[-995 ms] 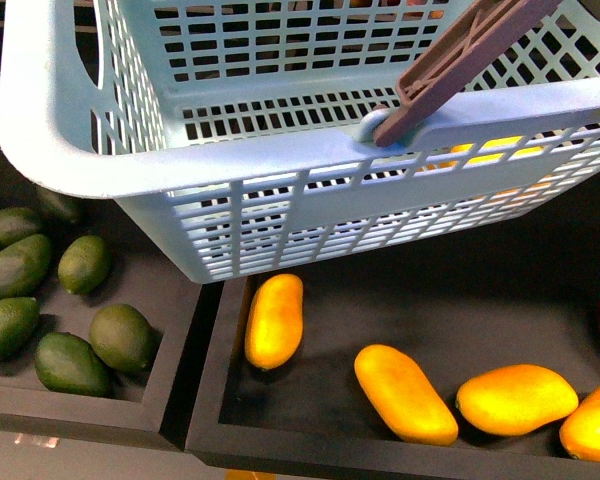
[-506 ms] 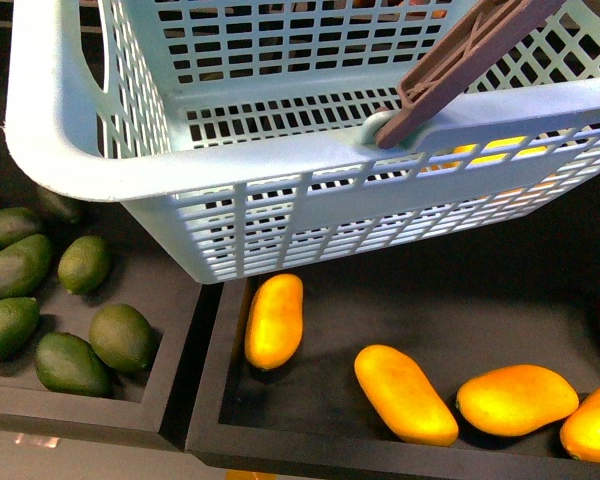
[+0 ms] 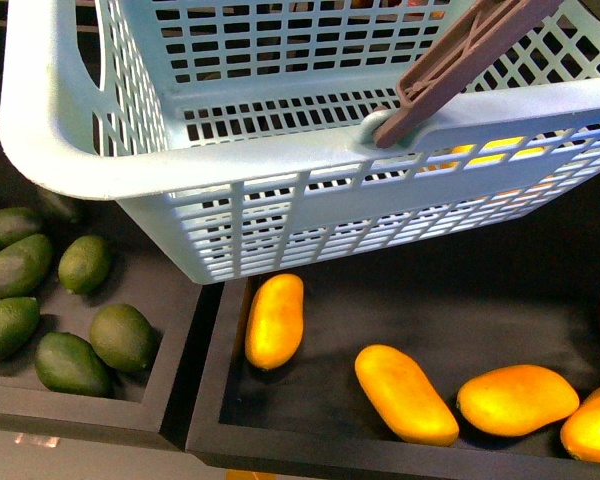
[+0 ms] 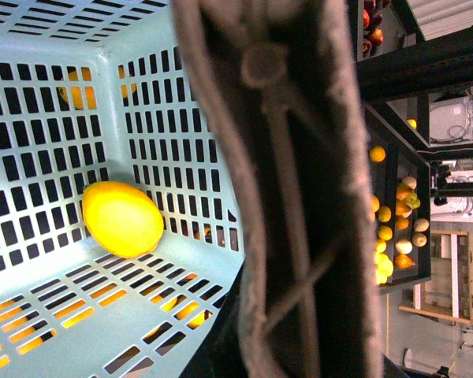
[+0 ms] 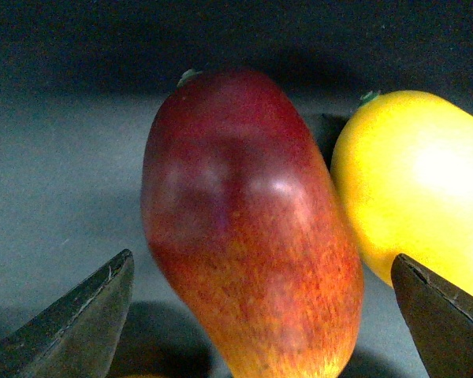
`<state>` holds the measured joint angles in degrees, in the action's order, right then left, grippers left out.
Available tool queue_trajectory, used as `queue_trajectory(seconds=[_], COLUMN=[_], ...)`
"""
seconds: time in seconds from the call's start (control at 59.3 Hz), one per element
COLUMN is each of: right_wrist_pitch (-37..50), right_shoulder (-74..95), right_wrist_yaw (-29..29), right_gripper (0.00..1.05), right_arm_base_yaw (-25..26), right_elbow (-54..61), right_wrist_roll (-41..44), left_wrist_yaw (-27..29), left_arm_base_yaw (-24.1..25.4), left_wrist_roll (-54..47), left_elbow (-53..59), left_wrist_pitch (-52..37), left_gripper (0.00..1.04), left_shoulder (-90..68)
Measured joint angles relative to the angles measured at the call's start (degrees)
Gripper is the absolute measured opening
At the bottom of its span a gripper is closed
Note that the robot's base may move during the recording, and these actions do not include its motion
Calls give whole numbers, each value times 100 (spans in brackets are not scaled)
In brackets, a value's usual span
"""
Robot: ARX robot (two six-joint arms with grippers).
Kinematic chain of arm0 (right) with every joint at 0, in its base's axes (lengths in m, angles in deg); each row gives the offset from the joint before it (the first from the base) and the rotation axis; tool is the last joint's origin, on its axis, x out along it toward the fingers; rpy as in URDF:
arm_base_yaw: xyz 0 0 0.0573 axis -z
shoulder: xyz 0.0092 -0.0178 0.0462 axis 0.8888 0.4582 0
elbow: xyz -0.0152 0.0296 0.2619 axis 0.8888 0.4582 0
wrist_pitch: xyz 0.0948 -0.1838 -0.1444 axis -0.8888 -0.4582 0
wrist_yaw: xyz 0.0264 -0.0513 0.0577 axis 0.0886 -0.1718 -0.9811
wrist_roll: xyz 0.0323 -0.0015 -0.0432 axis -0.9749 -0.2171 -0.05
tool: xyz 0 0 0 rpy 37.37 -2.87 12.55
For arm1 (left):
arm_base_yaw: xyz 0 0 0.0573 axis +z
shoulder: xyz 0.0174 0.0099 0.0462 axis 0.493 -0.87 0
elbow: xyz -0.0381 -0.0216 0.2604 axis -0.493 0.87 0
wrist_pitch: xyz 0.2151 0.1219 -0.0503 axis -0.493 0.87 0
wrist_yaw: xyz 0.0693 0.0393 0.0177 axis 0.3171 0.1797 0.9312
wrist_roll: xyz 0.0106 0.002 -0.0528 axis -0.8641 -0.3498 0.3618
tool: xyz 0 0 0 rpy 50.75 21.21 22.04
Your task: Pick lemon and mango into basket
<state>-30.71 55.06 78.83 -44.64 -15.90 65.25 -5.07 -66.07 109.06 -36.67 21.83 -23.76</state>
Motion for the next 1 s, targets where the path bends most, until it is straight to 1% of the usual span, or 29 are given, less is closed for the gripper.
queue_trajectory(seconds=[0.405, 0.489, 0.506, 0.624, 0.742, 0.844, 0.995], right_wrist_pitch=[-350, -380, -391, -407, -404, -376, -271], right_shoulder=[501, 573, 586, 603, 603, 590, 343], right_wrist_yaw=[114, 138, 142, 153, 129, 85, -142], right_gripper=[96, 86, 83, 71, 67, 67, 66], right_arm_base_yaw=[-103, -129, -133, -155, -151, -114, 24], right_elbow=[-730, -837, -855, -905, -909, -874, -562], right_wrist_roll=[-450, -546, -566, -634, -732, -844, -1069], left_wrist_yaw=[2, 0, 0, 2, 2, 2, 4], left_arm_base_yaw=[0, 0, 0, 0, 0, 0, 0], left_wrist_roll=[0, 0, 0, 0, 0, 0, 0], left_elbow=[0, 0, 0, 0, 0, 0, 0], left_wrist_pitch=[0, 0, 0, 0, 0, 0, 0], left_gripper=[5, 5, 5, 5, 5, 5, 5], left_shoulder=[0, 0, 0, 0, 0, 0, 0])
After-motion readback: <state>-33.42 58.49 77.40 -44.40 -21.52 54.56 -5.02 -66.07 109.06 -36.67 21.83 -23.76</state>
